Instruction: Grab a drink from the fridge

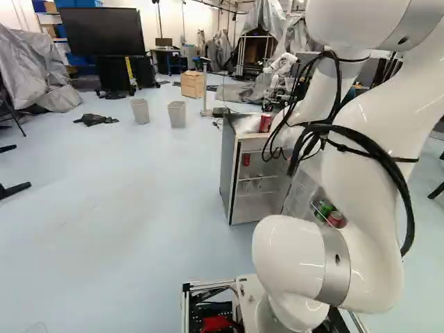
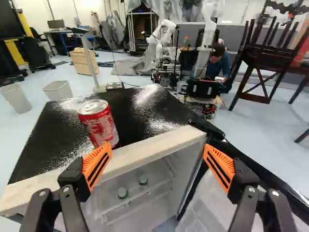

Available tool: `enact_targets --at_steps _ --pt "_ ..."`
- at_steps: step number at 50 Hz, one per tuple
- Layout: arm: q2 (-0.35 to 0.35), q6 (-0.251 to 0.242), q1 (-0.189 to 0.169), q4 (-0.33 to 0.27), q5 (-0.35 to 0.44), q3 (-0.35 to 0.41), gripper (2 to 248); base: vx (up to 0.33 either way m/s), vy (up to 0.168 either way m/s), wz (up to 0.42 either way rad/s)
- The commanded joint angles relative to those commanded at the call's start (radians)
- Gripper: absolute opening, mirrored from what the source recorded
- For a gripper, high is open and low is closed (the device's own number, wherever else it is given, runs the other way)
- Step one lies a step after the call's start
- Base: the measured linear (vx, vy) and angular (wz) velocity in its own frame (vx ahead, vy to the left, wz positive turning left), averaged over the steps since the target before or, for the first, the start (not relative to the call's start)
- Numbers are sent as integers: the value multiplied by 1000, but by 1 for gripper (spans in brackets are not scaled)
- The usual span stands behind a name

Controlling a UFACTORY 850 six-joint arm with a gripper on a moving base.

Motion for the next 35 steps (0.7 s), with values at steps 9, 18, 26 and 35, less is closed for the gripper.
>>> enact_targets --at_steps 9,18,26,35 --pt "28 0 -31 38 -72 8 247 0 0 0" --pt "51 0 -62 69 -132 11 247 0 0 0" --pt "65 0 -89 84 -162 6 247 0 0 0" --pt "76 0 -118 87 -180 -5 247 0 0 0"
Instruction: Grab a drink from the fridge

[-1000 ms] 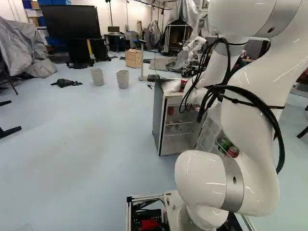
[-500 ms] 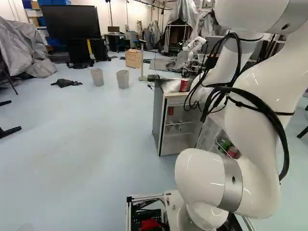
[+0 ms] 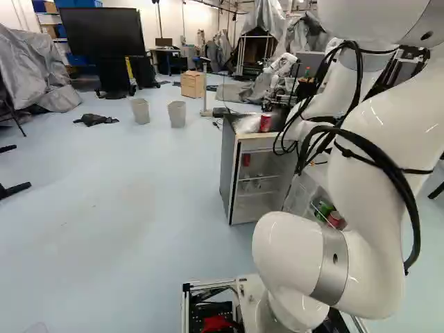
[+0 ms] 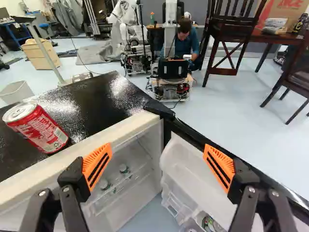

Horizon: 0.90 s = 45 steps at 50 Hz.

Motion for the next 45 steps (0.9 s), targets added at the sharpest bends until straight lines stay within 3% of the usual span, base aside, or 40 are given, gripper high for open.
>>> enact_targets --at_steps 45 --pt "6 0 -128 77 -165 -104 247 0 0 0"
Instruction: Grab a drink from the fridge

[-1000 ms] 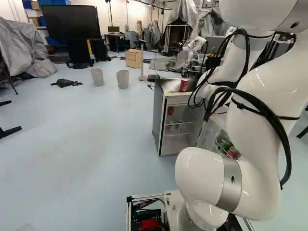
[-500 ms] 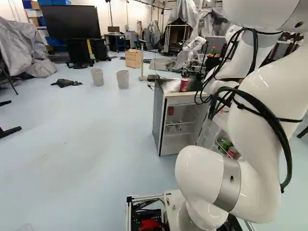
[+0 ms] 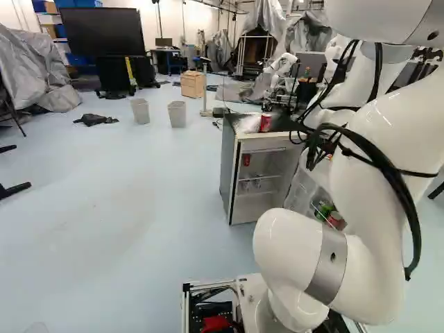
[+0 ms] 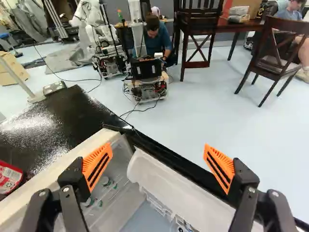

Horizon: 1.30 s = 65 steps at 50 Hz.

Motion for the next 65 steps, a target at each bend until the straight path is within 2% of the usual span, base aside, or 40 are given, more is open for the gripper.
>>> enact_targets --at_steps 65 --pt "-39 0 -167 262 -442 -200 247 0 0 0"
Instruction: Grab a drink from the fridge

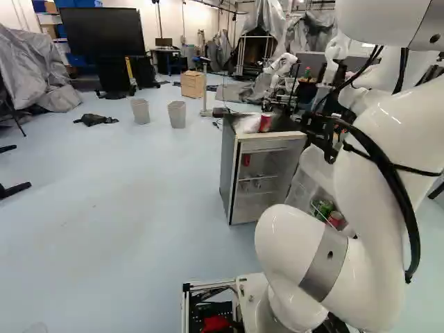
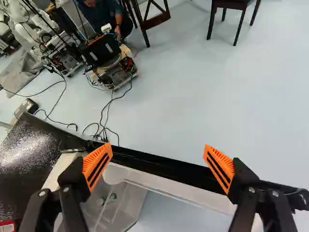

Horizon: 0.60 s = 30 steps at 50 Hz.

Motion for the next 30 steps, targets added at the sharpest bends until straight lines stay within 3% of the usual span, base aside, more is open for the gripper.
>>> enact_targets --at_steps 30 --pt "-88 0 -71 58 -193 -106 247 0 0 0"
